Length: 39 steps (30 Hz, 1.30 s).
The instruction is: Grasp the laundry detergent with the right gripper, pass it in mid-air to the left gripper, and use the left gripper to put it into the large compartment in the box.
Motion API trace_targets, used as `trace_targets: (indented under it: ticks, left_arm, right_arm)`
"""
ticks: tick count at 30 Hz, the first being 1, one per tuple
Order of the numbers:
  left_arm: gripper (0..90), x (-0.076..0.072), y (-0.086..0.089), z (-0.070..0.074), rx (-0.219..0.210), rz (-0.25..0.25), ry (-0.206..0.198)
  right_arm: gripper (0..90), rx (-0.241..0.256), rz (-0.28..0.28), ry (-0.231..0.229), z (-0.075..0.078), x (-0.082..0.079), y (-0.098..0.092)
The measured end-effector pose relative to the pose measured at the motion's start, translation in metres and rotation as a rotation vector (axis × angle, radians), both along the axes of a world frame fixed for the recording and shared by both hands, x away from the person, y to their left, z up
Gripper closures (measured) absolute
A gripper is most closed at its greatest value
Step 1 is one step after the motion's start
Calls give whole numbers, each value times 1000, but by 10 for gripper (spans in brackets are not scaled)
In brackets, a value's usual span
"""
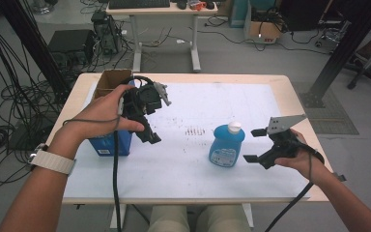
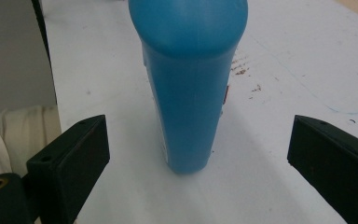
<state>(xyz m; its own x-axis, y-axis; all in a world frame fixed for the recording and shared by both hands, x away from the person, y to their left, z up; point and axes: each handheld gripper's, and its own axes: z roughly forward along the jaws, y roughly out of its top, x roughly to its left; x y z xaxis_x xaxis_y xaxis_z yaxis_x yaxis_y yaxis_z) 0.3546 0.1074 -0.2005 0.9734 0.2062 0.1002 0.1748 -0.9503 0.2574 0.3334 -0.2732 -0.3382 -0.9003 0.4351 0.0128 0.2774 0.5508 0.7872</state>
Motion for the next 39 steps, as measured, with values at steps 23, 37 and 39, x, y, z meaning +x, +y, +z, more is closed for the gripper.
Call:
trace_targets:
  ticks: [23,37,39]
  left_arm:
    - [91,0,1,0,-4,4,-3]
    - [91,0,1,0,0,5,-2]
    - [91,0,2,0,-3,3,-4]
  right_arm:
    - [50,3,-2,-2,0,0,0]
    - [51,5,2,0,0,0,1]
    - [50,6,2,0,0,0,1]
